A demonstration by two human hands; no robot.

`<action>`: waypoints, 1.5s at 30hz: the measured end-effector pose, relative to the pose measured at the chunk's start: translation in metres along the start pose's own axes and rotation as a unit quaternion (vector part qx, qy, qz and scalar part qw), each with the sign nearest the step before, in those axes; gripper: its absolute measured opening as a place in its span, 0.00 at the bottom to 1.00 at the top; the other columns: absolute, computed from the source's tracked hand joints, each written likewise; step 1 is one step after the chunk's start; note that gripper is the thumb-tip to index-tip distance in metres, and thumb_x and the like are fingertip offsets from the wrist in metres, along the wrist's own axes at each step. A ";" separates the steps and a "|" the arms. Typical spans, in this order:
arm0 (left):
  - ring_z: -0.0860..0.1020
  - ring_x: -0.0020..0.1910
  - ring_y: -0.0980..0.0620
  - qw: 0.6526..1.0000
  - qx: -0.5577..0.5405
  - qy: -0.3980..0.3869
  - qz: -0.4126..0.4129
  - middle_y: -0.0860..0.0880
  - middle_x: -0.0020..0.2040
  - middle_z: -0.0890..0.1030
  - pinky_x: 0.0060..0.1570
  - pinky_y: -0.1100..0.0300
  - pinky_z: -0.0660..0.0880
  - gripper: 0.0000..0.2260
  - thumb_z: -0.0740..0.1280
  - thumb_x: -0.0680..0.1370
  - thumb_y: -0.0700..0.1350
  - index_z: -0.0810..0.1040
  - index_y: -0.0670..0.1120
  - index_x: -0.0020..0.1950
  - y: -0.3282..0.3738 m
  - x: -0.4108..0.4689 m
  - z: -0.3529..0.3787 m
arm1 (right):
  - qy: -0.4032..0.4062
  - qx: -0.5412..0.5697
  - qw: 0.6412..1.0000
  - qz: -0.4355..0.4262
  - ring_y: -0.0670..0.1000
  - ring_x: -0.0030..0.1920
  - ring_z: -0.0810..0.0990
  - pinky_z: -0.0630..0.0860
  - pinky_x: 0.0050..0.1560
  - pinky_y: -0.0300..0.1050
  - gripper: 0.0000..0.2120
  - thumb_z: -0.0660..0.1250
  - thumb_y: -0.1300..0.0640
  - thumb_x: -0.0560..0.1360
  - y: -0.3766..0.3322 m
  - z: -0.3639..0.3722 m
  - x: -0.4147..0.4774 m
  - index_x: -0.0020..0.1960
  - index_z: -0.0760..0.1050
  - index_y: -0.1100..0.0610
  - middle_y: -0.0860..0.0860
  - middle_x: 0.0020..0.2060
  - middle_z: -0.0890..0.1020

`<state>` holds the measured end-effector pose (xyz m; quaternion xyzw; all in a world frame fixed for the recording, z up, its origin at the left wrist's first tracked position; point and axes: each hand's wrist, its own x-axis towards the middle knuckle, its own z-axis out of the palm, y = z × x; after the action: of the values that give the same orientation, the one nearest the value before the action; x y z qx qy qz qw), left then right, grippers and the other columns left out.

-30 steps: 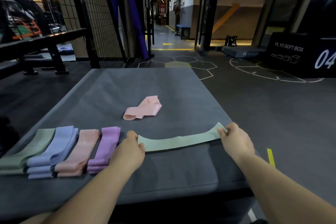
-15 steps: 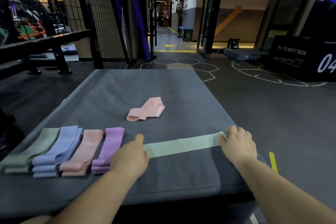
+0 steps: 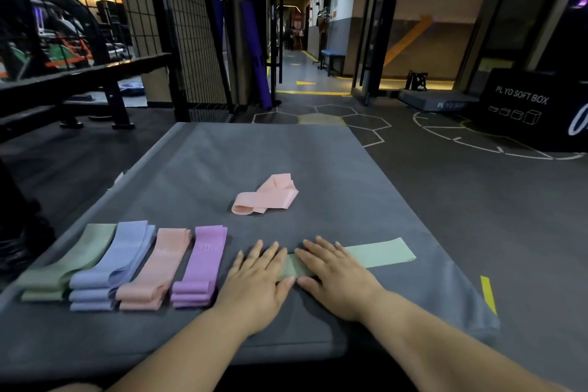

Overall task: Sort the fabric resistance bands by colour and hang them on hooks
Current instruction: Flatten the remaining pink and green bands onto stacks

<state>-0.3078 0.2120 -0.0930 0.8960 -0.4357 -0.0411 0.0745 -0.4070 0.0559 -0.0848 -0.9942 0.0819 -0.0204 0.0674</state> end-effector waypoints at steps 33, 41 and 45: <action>0.40 0.78 0.54 0.999 0.025 -0.030 -0.011 0.58 0.79 0.43 0.75 0.53 0.39 0.45 0.27 0.63 0.66 0.43 0.54 0.79 -0.001 -0.001 0.001 | -0.053 -0.011 0.979 0.199 0.48 0.79 0.41 0.39 0.77 0.46 0.35 0.41 0.34 0.79 0.080 -0.015 -0.029 0.80 0.44 0.51 0.47 0.80 0.45; 0.48 0.78 0.53 0.995 -0.091 -0.020 -0.037 0.54 0.79 0.53 0.75 0.58 0.44 0.24 0.47 0.84 0.55 0.55 0.50 0.79 0.001 0.005 -0.012 | -0.032 0.017 0.977 0.209 0.50 0.79 0.44 0.40 0.78 0.48 0.29 0.43 0.41 0.83 0.076 -0.017 -0.023 0.80 0.48 0.52 0.49 0.80 0.49; 0.63 0.71 0.48 0.996 -0.041 0.033 -0.077 0.49 0.72 0.67 0.69 0.58 0.60 0.19 0.54 0.82 0.49 0.65 0.47 0.73 -0.002 0.004 -0.020 | 0.021 0.028 0.983 0.180 0.51 0.79 0.49 0.44 0.78 0.49 0.25 0.49 0.46 0.84 0.063 -0.021 -0.017 0.79 0.55 0.51 0.49 0.78 0.57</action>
<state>-0.3009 0.2125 -0.0739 0.9239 -0.3611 -0.0352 0.1217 -0.4345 -0.0058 -0.0728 -0.9603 0.2602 -0.0314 0.0958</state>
